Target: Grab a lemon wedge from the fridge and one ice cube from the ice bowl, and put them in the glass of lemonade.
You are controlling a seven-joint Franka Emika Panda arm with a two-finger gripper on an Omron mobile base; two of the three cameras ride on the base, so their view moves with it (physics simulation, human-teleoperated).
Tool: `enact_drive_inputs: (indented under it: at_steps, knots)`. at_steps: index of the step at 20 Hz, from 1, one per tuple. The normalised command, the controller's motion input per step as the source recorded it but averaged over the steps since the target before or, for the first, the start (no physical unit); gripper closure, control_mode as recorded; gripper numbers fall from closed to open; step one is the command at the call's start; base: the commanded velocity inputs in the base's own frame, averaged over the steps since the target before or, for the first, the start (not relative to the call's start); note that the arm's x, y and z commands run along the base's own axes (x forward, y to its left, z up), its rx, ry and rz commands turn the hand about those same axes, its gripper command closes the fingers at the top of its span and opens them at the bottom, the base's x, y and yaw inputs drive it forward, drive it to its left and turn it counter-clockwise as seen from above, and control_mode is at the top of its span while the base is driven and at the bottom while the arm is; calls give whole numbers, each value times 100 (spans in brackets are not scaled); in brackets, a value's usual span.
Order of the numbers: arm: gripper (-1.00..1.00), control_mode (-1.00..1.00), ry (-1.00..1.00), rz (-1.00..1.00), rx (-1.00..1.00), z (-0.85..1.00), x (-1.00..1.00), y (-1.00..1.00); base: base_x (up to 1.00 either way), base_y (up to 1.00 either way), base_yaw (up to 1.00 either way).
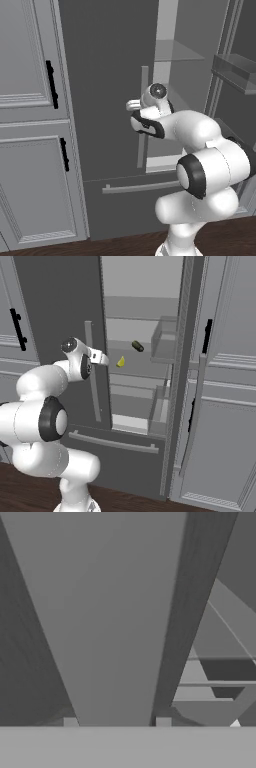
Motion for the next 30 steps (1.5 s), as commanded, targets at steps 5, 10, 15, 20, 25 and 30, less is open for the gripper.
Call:
enact_drive_inputs:
  at_steps: [5, 10, 15, 20, 25, 30]
  knots:
    - [100, -100, -4, 4, 0, 0, 14, 21, 0, 0, 0]
    - [100, -100, -13, 12, 0, 10, -2, 86, 0, 0, 0]
    - [100, -100, -1, 10, -4, 57, -40, 96, 0, 0, 0]
    - [100, -100, 7, 14, -11, 88, -92, 92, 0, 0, 0]
    - [100, -100, 11, 15, -18, 98, -100, 100, 0, 0, 0]
    - [100, -100, 11, 17, -21, 100, -100, 93, 0, 0, 0]
